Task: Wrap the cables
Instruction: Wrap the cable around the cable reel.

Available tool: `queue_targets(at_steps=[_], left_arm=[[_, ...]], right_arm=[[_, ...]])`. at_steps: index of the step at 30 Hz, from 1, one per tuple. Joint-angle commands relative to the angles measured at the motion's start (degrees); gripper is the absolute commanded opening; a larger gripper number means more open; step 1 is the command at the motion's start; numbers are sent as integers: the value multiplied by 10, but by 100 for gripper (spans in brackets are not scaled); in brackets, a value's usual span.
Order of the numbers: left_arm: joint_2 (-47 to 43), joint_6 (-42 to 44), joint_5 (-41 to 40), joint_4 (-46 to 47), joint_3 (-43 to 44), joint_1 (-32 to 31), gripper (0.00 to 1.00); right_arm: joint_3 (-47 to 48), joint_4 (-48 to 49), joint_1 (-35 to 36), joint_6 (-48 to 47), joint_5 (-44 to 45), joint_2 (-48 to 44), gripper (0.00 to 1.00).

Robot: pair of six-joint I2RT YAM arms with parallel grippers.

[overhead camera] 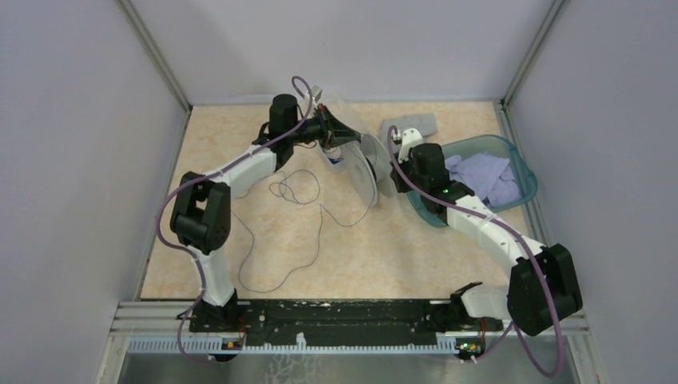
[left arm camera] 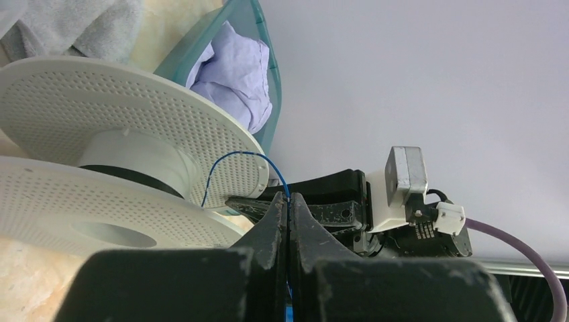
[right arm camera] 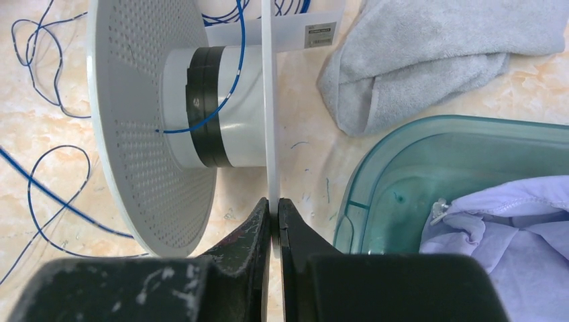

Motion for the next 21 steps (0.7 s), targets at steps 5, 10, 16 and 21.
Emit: queue_targets(at_steps=[5,10,16,21], left_arm=[[5,1,0,2,15,4,0],[16,-15,5,25,13,4,0],[16,-28,12,44,7,2,0],[15,-34,16,54,4,2,0]], right_arm=[[51,24,5,-5,-14,0,16],[63,25,6,-2,-19,8,22],[85,41,5,15,-32,33,33],[96,76,7,30,-33,68,39]])
